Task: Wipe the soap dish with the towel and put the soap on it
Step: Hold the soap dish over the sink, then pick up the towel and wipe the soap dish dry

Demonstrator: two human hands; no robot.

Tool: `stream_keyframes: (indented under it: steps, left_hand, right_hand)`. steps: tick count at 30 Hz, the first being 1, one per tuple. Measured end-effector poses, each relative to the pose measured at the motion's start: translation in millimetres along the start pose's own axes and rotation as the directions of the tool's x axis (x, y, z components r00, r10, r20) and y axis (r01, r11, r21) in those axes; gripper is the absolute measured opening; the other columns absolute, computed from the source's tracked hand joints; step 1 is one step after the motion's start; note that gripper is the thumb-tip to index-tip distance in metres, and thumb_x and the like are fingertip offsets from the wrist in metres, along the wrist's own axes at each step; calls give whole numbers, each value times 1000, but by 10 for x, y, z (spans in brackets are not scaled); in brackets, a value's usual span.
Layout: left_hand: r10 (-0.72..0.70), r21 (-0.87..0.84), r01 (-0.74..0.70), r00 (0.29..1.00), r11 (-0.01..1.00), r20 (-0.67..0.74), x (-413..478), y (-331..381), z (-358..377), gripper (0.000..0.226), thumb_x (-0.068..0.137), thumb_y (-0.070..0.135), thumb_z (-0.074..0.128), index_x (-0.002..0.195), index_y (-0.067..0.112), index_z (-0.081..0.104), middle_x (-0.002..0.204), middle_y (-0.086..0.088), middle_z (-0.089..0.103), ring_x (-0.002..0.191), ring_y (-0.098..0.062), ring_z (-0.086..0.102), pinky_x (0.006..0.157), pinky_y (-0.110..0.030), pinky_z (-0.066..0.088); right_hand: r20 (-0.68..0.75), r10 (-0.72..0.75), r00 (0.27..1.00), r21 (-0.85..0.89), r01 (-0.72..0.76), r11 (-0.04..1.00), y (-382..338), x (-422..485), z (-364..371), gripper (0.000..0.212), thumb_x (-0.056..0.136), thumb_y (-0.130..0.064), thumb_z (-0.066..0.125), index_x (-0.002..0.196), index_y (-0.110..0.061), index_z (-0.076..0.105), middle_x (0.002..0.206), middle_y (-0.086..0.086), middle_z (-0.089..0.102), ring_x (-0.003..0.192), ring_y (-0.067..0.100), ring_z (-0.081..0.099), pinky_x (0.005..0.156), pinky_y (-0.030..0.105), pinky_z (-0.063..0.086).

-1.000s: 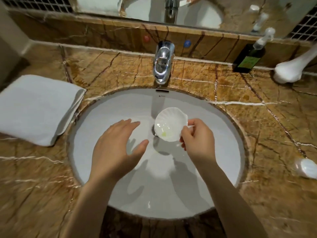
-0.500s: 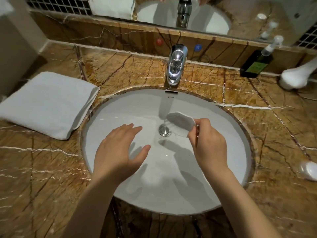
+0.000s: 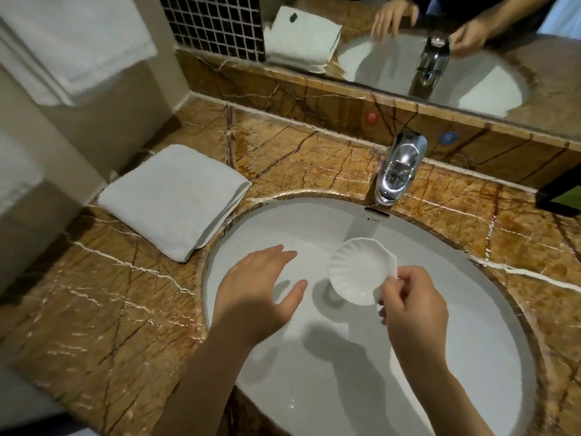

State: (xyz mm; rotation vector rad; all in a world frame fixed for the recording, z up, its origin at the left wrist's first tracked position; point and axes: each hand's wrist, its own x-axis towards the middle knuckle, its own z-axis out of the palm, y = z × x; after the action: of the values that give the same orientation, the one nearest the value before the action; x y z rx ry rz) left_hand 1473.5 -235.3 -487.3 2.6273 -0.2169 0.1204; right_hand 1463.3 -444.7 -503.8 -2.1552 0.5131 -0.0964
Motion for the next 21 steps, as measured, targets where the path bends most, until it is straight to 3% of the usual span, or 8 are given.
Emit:
stream_keyframes:
  steps: [3,7,11,15,19,21]
  left_hand:
    - [-154,26,156,987,987,-43,205,-259,-200,38,88,36,54,125,28,57,129,6,61,121,-14,52,93,-27,38]
    - [-160,111,184,968,977,-196,577,-598,-454,36,88,24,56,123,19,57,123,-5,63,114,-27,55,85,-39,46]
    - [-187,243,215,973,946,-134,958,-855,-487,44,85,36,59,126,20,54,125,-7,61,114,-31,53,81,-43,49]
    - [-154,444,148,988,884,-21,1235,-949,-369,41,80,48,61,108,18,56,105,-8,60,98,-31,53,61,-39,48]
    - [-139,433,167,986,886,-97,1308,-1036,-332,22,86,22,55,106,15,61,100,-8,62,90,-30,56,58,-37,45]
    - [-158,314,197,977,929,-145,1257,-1089,-360,22,86,16,52,104,17,64,99,-5,65,89,-28,58,63,-38,48]
  right_hand:
    - [87,-3,996,97,-5,995,-158,71,84,11,90,-16,48,84,-21,55,69,2,61,60,20,62,49,30,49]
    - [170,23,985,225,-62,972,-333,148,220,12,84,-9,48,77,-13,57,60,6,63,54,20,64,53,37,54]
    - [217,27,976,275,-87,958,-428,227,418,11,82,-7,48,75,-11,56,62,6,63,54,22,66,51,37,56]
    - [209,15,978,269,-72,960,-501,257,633,14,83,-7,48,71,-13,54,68,6,60,49,17,62,43,27,52]
    - [214,56,975,264,-113,958,-592,233,832,11,83,-5,46,73,-11,50,66,8,57,47,16,63,48,44,56]
    - [234,109,966,285,-175,942,-652,222,911,10,83,-3,44,76,-9,48,67,10,56,44,17,63,53,51,57]
